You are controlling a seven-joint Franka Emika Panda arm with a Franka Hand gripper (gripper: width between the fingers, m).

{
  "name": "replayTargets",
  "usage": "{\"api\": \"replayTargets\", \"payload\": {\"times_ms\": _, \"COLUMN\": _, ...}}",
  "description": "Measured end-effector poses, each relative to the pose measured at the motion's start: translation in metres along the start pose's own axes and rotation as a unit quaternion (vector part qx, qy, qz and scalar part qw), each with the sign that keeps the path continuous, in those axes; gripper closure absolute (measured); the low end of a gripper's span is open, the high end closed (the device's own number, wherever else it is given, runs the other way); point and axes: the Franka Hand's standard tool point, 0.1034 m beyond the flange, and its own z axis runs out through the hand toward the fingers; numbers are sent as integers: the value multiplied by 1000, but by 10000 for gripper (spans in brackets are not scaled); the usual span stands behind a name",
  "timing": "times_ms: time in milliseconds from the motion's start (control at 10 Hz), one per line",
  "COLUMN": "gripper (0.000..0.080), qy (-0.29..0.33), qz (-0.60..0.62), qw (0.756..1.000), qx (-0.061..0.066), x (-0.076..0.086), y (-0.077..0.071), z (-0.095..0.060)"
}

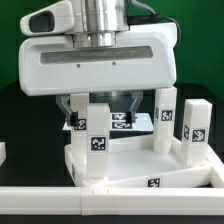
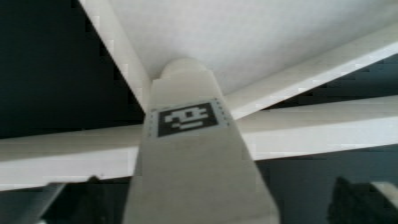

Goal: Assemble desk

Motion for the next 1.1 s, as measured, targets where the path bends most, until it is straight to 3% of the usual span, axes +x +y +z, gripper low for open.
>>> {"api": "replayTargets", "payload": {"times_ms": 100, "gripper": 299, "qy": 0, "qz": 24, "qw": 1000, "qx": 0, "x": 0, "y": 0, "z": 0}}
{"api": "replayTargets", "payload": {"times_ms": 200, "gripper": 476, "qy": 0, "qz": 73, "qw": 997, "qx": 0, "x": 0, "y": 0, "z": 0}}
{"api": "replayTargets", "payload": {"times_ms": 400, "gripper": 510, "qy": 1, "qz": 207, "qw": 978, "qx": -4, "x": 1, "y": 2, "z": 1}}
{"api": "replayTargets", "payload": {"times_ms": 500, "gripper": 510, "qy": 1, "qz": 337, "qw": 941, "qx": -7, "x": 0, "y": -1, "z": 2}}
{"api": "replayTargets", "payload": {"times_ms": 700, "gripper": 510, "qy": -3, "qz": 522, "qw": 853, "qx": 10, "x": 0, "y": -1, "z": 3}}
{"api": "replayTargets", "payload": {"times_ms": 1000, "gripper": 509, "qy": -6, "qz": 580, "qw": 814, "qx": 9, "x": -2, "y": -2, "z": 3}}
{"api": "replayTargets", "payload": {"times_ms": 1100, "gripper": 509, "qy": -6, "qz": 583, "qw": 812, "qx": 9, "x": -2, "y": -2, "z": 3}}
